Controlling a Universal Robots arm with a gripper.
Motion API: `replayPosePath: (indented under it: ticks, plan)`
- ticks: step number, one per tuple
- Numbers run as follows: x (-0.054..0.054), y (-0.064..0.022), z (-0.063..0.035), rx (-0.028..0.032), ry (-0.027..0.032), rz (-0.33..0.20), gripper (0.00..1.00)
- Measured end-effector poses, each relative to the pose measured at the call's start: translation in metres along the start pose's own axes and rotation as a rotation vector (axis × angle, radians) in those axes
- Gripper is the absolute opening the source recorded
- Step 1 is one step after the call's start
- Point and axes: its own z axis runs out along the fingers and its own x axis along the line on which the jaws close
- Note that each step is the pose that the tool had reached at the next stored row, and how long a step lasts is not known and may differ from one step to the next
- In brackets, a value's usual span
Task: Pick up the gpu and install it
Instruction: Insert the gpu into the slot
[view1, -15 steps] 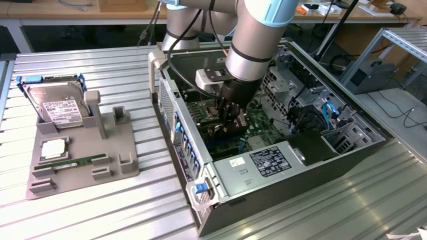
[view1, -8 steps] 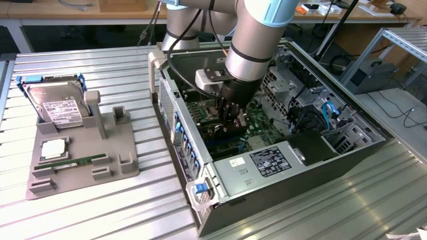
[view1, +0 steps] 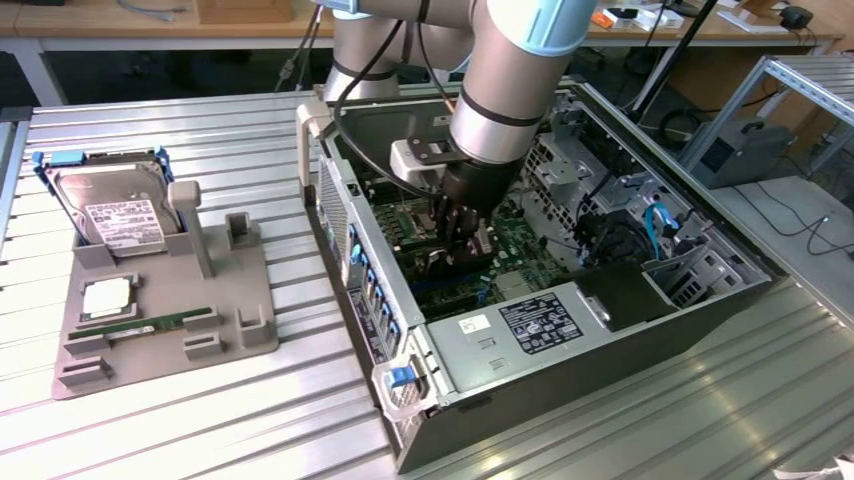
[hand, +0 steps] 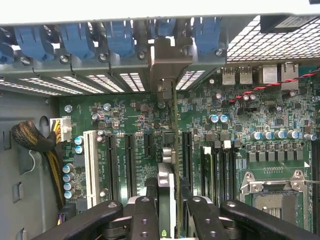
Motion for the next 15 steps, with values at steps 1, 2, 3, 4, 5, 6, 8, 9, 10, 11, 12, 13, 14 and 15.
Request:
replayPosePath:
  ticks: [1, 2, 3, 4, 5, 6, 8, 9, 10, 11, 12, 13, 14, 15]
  plan:
    - [0.0000, 0.0000, 0.0000, 0.0000, 0.0000, 0.000, 0.27]
    - [0.0000, 0.0000, 0.0000, 0.0000, 0.0000, 0.000, 0.27]
    - [0.0000, 0.0000, 0.0000, 0.0000, -0.0001, 0.000, 0.27]
    - [0.0000, 0.0000, 0.0000, 0.0000, 0.0000, 0.000, 0.27]
    - [0.0000, 0.0000, 0.0001, 0.0000, 0.0012, 0.000, 0.27]
    - [-0.0001, 0.0000, 0.0003, 0.0004, 0.0031, 0.000, 0.27]
    - [-0.0001, 0.0000, 0.0000, 0.0005, 0.0138, 0.001, 0.27]
    - [-0.0003, 0.0000, 0.0001, 0.0005, 0.0139, 0.001, 0.27]
    - [-0.0004, -0.0001, 0.0003, 0.0003, 0.0140, 0.001, 0.27]
    - [-0.0006, -0.0002, 0.0007, -0.0002, 0.0141, 0.001, 0.27]
    - [-0.0007, -0.0003, 0.0011, -0.0005, 0.0139, 0.001, 0.27]
    - [-0.0007, -0.0004, 0.0014, -0.0006, 0.0138, 0.001, 0.27]
    - [-0.0007, -0.0003, 0.0016, -0.0006, 0.0137, 0.001, 0.27]
    - [-0.0007, -0.0004, 0.0018, -0.0007, 0.0137, 0.001, 0.27]
